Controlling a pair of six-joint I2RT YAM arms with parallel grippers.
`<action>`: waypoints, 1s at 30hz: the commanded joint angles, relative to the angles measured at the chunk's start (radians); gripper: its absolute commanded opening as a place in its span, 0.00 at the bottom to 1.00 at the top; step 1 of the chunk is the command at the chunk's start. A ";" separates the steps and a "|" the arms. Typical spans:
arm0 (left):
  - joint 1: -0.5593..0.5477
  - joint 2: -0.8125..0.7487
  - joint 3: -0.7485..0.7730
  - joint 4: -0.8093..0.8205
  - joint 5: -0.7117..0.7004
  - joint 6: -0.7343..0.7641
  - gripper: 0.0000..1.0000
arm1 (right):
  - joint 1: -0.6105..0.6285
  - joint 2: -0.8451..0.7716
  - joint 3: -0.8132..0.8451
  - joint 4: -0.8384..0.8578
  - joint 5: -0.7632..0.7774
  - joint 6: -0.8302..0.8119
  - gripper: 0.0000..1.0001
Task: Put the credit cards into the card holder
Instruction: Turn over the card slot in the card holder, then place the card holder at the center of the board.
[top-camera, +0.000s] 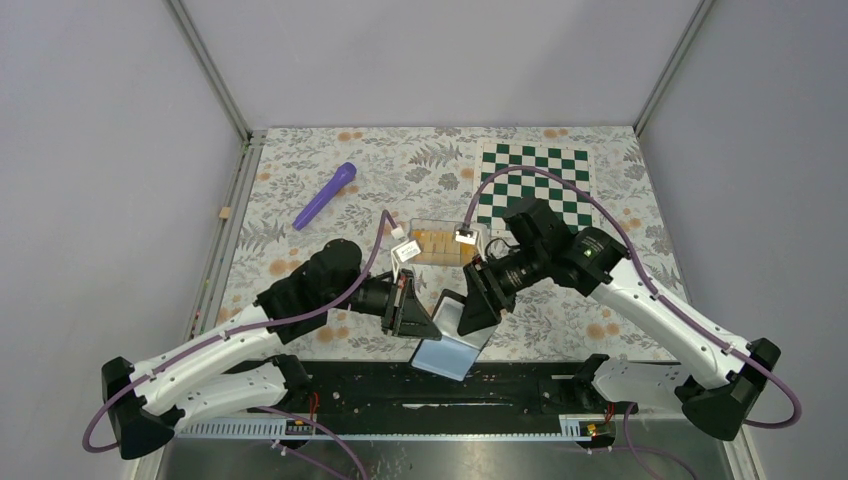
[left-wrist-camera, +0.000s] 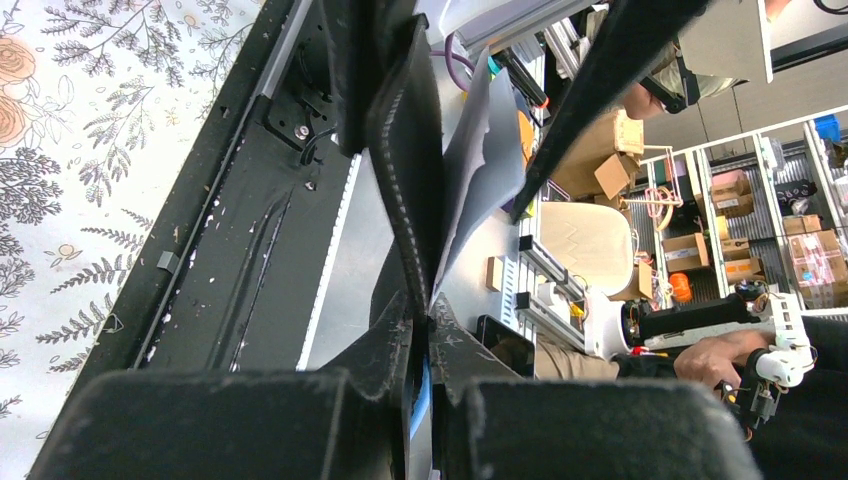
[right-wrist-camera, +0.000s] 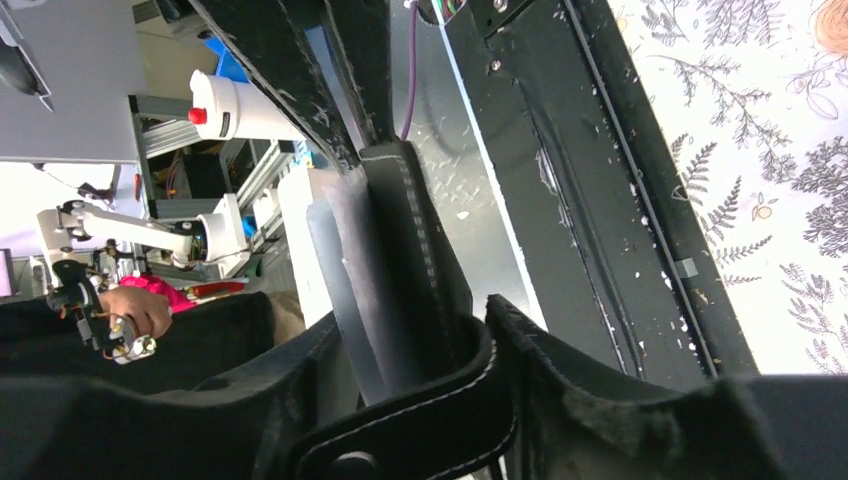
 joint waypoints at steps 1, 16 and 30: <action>-0.004 -0.021 0.026 0.047 -0.036 0.010 0.00 | 0.011 -0.011 -0.028 0.015 -0.053 0.016 0.45; -0.003 -0.096 0.094 -0.285 -0.562 0.076 0.77 | -0.013 -0.087 -0.190 0.236 0.189 0.299 0.00; -0.002 -0.171 0.036 -0.265 -0.605 0.019 0.84 | -0.082 -0.233 -0.760 1.002 0.544 0.857 0.00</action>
